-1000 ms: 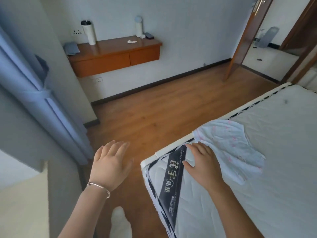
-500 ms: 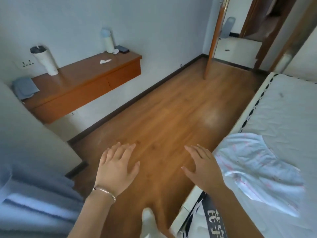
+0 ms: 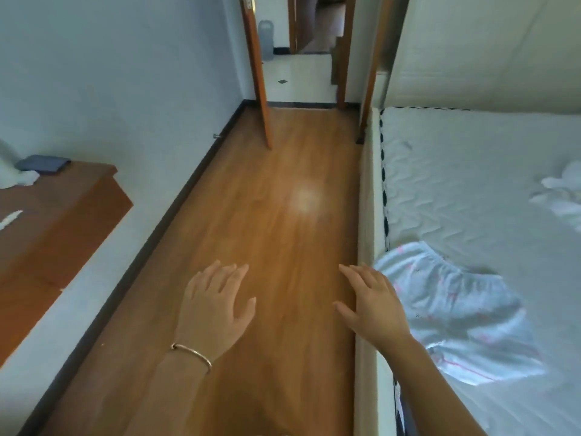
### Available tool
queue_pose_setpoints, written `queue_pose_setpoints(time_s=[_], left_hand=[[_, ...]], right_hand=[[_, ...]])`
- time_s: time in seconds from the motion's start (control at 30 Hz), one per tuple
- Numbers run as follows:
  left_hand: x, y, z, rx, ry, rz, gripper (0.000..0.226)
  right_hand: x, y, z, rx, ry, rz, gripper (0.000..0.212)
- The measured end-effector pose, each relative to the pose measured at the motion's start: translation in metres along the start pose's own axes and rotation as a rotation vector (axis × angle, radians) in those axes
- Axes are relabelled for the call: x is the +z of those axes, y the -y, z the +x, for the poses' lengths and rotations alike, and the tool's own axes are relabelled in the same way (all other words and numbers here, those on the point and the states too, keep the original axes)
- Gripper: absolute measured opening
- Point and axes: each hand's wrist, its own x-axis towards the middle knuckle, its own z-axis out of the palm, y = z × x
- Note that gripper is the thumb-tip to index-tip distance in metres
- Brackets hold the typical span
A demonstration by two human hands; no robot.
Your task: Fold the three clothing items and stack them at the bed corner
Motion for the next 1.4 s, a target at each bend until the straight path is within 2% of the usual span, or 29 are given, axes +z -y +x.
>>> queue_pose_setpoints(time_s=[0.13, 0.53, 0.77, 0.9, 1.03, 1.13, 1.27, 1.4], left_hand=[[0.013, -0.031, 0.089, 0.219, 0.031, -0.064, 0.057], [0.062, -0.15, 0.345, 0.828, 0.125, -0.153, 0.055], [0.114, -0.248, 0.402, 1.056, 0.303, -0.274, 0.044], [0.173, -0.297, 0.415, 1.067, 0.419, -0.272, 0.043], [0.25, -0.347, 0.423, 0.898, 0.641, -0.31, 0.053], [0.312, -0.381, 0.427, 0.779, 0.754, -0.368, 0.052], [0.373, -0.409, 0.426, 0.594, 0.843, -0.373, 0.05], [0.408, -0.417, 0.427, 0.56, 0.866, -0.358, 0.045]], right_hand=[[-0.015, -0.039, 0.023, 0.226, -0.069, -0.04, 0.057], [-0.034, -0.134, 0.087, 0.85, -0.239, -0.131, 0.061], [-0.032, -0.197, 0.099, 1.155, -0.234, -0.07, 0.06], [-0.02, -0.255, 0.105, 1.229, -0.164, -0.035, 0.061], [0.003, -0.336, 0.109, 1.27, -0.075, 0.025, 0.063], [0.025, -0.402, 0.11, 1.29, -0.029, 0.055, 0.062], [0.053, -0.47, 0.11, 1.32, -0.004, 0.065, 0.055], [0.078, -0.511, 0.109, 1.373, 0.025, 0.131, 0.058]])
